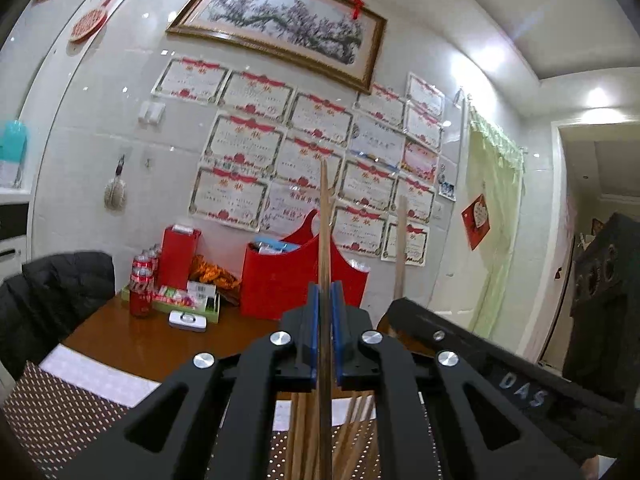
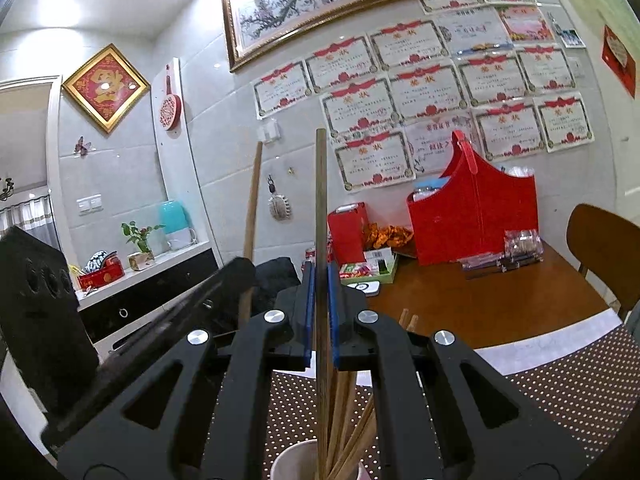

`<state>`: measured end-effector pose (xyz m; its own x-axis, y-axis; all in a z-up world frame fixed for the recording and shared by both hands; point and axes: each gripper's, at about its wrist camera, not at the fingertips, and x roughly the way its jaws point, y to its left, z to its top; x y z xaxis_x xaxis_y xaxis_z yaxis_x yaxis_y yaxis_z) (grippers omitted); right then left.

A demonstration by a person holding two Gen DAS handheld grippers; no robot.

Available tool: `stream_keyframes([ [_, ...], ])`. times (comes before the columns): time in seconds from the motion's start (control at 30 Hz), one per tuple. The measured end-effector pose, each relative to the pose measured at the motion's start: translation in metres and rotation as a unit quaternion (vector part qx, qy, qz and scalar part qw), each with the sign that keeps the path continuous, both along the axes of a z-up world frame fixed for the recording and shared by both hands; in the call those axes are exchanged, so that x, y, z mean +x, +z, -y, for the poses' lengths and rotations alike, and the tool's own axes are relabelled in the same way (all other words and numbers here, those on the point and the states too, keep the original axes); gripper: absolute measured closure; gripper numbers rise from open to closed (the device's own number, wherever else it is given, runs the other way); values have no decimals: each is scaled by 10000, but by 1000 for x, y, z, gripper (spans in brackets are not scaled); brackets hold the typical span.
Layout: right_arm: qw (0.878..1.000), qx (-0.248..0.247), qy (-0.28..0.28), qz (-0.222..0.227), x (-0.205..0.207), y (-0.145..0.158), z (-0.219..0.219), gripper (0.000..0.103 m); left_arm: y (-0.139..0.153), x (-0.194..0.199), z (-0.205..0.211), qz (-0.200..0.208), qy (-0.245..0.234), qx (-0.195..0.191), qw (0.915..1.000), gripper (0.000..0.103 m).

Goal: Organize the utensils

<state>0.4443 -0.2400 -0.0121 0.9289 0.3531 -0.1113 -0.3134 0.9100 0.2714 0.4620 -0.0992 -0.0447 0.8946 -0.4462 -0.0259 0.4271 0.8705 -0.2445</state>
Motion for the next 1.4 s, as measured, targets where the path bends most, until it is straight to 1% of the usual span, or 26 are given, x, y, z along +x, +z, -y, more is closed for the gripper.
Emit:
stream_keyframes([
  [0.13, 10000, 18, 11, -84, 8, -14, -1, 96, -22, 13, -1, -186, 34, -49, 9998, 97],
  [0.2, 9999, 10, 18, -108, 10, -20, -2, 96, -30, 16, -1, -216, 60, -32, 9997, 97],
  [0.43, 9998, -21, 73, -183, 10, -28, -7, 96, -45, 20, -2, -318, 38, -7, 9995, 97],
  [0.53, 9996, -57, 101, -257, 8, -31, -9, 96, -50, 17, -4, -390, 153, 55, 9991, 96],
  [0.57, 9995, -53, 102, -285, 8, -31, -9, 96, -50, 15, -5, -406, 189, 75, 9990, 83],
  [0.6, 9994, -49, 102, -316, 7, -31, -8, 92, -49, 13, -6, -415, 243, 86, 9988, 55],
  [0.63, 9994, -33, 87, -337, 5, -31, -7, 71, -49, 10, -8, -416, 326, 81, 9986, 43],
  [0.67, 9994, 7, 53, -335, 2, -30, -5, 46, -46, 4, -13, -370, 418, 4, 9984, 35],
  [0.7, 9995, 68, 10, -305, -1, -29, -2, 7, -44, 1, -16, -347, 445, -21, 9984, 32],
  [0.77, 9996, 198, -178, -93, -14, -25, 5, 6, -37, -8, -20, -308, 525, 25, 9981, 26],
  [0.8, 9995, 233, -206, -80, -19, -21, 7, 6, -33, -13, -22, -279, 572, 43, 9980, 23],
  [0.83, 9993, 299, -205, -82, -22, -19, 10, 6, -27, -20, -25, -243, 632, 64, 9977, 21],
  [0.9, 9989, 378, -268, -102, -29, -13, 16, 6, -19, -32, -30, -216, 678, 92, 9974, 14],
  [0.93, 9987, 392, -309, -121, -33, -10, 18, 6, -14, -38, -31, -213, 721, 132, 9971, 13],
  [1.07, 9980, 325, -483, -248, -51, 3, 22, 6, 8, -72, -35, -161, 1045, 468, 9933, 6],
  [1.13, 9977, 283, -551, -288, -64, 7, 24, 6, 16, -85, -35, -176, 1170, 613, 9911, 5],
  [1.27, 9967, 158, -690, -404, -97, 16, 25, 6, 35, -124, -34, -207, 1394, 947, 9855, 4],
  [1.4, 9946, -48, -853, -597, -137, 23, 27, 6, 48, -165, -33, -393, 1621, 1290, 9775, 4],
])
